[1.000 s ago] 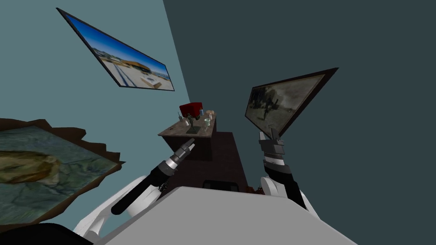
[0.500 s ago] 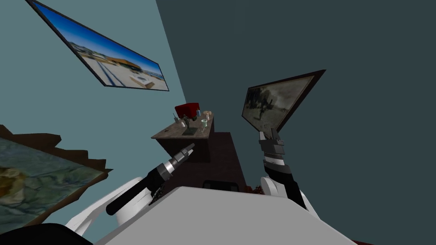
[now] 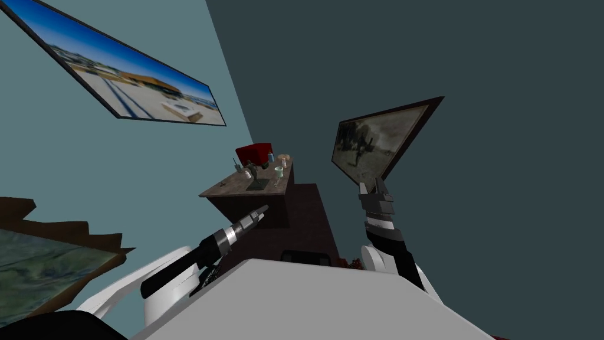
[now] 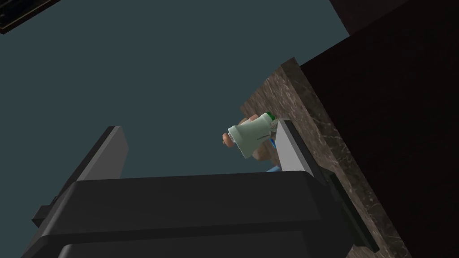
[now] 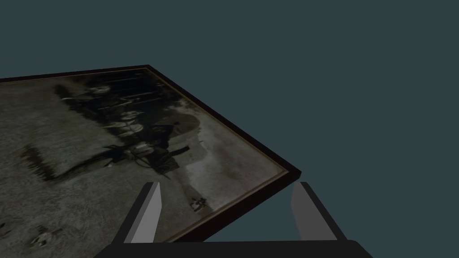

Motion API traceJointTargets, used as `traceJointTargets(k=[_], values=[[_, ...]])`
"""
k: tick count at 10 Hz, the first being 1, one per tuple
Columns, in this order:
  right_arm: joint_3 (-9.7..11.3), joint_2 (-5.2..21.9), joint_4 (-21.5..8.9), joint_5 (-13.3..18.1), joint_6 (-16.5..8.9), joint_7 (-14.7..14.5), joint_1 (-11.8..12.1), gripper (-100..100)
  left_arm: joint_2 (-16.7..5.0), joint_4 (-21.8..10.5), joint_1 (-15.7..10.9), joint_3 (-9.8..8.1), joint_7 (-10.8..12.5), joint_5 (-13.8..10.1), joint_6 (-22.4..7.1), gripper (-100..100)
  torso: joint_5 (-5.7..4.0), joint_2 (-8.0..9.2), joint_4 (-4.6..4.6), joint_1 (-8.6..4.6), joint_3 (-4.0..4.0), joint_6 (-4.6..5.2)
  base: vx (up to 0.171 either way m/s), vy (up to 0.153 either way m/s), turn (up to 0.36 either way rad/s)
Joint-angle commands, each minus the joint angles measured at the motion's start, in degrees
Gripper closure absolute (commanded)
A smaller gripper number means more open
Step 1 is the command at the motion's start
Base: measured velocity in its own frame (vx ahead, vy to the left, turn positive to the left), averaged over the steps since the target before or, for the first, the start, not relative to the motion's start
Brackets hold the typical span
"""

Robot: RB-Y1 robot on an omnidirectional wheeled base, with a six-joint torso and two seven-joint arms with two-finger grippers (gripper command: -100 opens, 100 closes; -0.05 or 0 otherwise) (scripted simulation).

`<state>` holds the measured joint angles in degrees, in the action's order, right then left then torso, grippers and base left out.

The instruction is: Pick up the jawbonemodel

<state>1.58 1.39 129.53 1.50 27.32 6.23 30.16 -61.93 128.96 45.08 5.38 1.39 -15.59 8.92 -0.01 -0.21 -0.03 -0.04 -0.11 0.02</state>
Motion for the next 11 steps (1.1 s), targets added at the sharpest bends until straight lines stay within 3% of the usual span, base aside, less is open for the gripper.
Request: traceJointTargets(k=[1, 11], values=[[0.0, 0.0, 0.0, 0.0, 0.0, 0.0, 0.0, 0, -2.24, -0.7, -0.08, 0.5, 0.02, -0.33, -0.82, -100, 0.0, 0.0, 0.0, 0.0, 0.0, 0.0, 0.055, -0.008, -0.068], [0.0, 0.0, 0.0, 0.0, 0.0, 0.0, 0.01, 0, -19.01, -4.2, 3.98, 0.79, 1.06, -4.07, -9.37, -100, 0.0, -0.25, -0.06, -0.06, -0.14, 0.0, 0.09, -0.013, -0.11]])
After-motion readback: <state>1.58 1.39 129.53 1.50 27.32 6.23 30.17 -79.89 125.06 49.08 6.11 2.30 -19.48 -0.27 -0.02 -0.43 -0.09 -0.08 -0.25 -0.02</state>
